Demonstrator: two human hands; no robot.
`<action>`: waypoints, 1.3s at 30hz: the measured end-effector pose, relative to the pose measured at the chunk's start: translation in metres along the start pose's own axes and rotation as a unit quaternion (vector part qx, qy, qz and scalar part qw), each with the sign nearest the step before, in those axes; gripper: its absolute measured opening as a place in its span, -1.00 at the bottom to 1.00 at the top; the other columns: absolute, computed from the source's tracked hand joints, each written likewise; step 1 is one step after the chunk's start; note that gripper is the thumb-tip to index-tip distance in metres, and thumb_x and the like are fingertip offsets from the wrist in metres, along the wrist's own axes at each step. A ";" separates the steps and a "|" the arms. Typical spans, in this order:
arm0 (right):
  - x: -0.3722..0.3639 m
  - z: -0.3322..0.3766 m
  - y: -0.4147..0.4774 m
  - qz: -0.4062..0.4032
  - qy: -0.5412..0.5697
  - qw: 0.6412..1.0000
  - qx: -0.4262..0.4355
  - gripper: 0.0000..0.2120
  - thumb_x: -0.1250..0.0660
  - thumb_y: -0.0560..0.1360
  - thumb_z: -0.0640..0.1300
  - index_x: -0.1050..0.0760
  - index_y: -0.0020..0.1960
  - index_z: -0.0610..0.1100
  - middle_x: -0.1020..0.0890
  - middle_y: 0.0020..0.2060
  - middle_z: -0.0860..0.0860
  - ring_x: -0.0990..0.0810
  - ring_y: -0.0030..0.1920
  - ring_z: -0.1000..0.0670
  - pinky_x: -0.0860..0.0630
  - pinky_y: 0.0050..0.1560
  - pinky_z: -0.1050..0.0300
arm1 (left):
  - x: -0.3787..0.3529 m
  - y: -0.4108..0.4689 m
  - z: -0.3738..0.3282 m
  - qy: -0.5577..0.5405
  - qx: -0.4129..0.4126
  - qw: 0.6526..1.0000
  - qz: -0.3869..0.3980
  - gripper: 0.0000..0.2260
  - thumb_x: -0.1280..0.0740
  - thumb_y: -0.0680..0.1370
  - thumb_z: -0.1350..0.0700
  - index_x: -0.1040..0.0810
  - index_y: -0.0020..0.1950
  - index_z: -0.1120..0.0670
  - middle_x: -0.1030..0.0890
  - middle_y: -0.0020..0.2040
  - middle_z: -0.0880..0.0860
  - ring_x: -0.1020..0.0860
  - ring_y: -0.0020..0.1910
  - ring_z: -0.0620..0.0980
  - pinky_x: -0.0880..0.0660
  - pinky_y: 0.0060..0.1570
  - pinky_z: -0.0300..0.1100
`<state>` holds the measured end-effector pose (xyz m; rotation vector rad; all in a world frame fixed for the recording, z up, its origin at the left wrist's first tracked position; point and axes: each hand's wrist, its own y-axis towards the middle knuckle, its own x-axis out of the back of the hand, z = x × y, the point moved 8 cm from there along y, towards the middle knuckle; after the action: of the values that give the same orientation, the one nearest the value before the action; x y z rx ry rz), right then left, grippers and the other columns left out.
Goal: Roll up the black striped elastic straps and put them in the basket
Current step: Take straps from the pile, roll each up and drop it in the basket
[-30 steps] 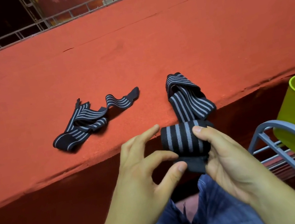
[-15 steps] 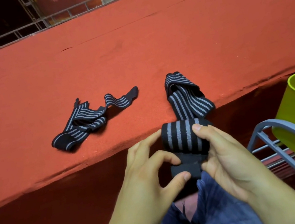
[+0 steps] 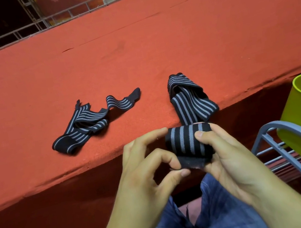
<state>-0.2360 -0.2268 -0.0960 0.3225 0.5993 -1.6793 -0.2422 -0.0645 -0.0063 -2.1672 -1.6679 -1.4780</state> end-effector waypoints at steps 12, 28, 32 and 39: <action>-0.024 -0.010 -0.005 0.110 -0.018 0.993 -0.026 -0.67 -0.32 0.44 -0.17 -0.58 0.20 -0.07 -0.71 0.12 -0.18 -0.70 0.13 -0.06 -0.64 0.19 -0.06 | -0.003 0.010 0.016 -0.098 0.118 0.988 -0.029 -0.84 -0.47 0.53 0.11 -0.51 -0.14 -0.05 -0.65 0.19 -0.23 -0.57 0.26 -0.21 -0.43 0.22 -0.32; -0.031 0.016 -0.020 0.177 -0.215 0.954 0.106 -0.52 -0.53 0.50 -0.34 -0.52 0.29 0.06 -0.67 0.22 -0.07 -0.66 0.27 -0.06 -0.57 0.26 0.13 | -0.030 -0.003 0.051 -0.370 0.312 0.868 0.109 -0.41 -0.55 0.41 -0.25 -0.50 0.39 -0.20 -0.66 0.28 0.03 -0.64 0.28 0.06 -0.51 0.34 0.14; -0.030 0.027 -0.022 0.184 -0.252 0.941 0.128 -0.49 -0.46 0.53 -0.44 -0.49 0.29 0.06 -0.66 0.20 -0.02 -0.66 0.24 -0.02 -0.55 0.24 0.20 | -0.035 0.002 0.048 -0.380 0.290 0.868 0.134 -0.37 -0.53 0.40 -0.22 -0.46 0.44 -0.16 -0.68 0.26 0.05 -0.63 0.29 0.11 -0.46 0.38 0.25; -0.015 0.053 -0.019 0.148 -0.267 0.944 0.129 -0.43 -0.55 0.50 -0.12 -0.46 0.42 0.21 -0.64 0.31 0.12 -0.63 0.34 0.06 -0.56 0.35 0.11 | -0.039 0.033 0.024 -0.367 0.250 0.891 0.099 -0.53 -0.53 0.49 0.00 -0.51 0.36 -0.02 -0.74 0.08 -0.01 -0.71 0.05 -0.12 -0.59 -0.03 -0.32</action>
<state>-0.2450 -0.2413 -0.0404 0.1213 -0.0737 -1.4640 -0.2006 -0.0943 -0.0302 -2.5883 -1.6358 -0.0987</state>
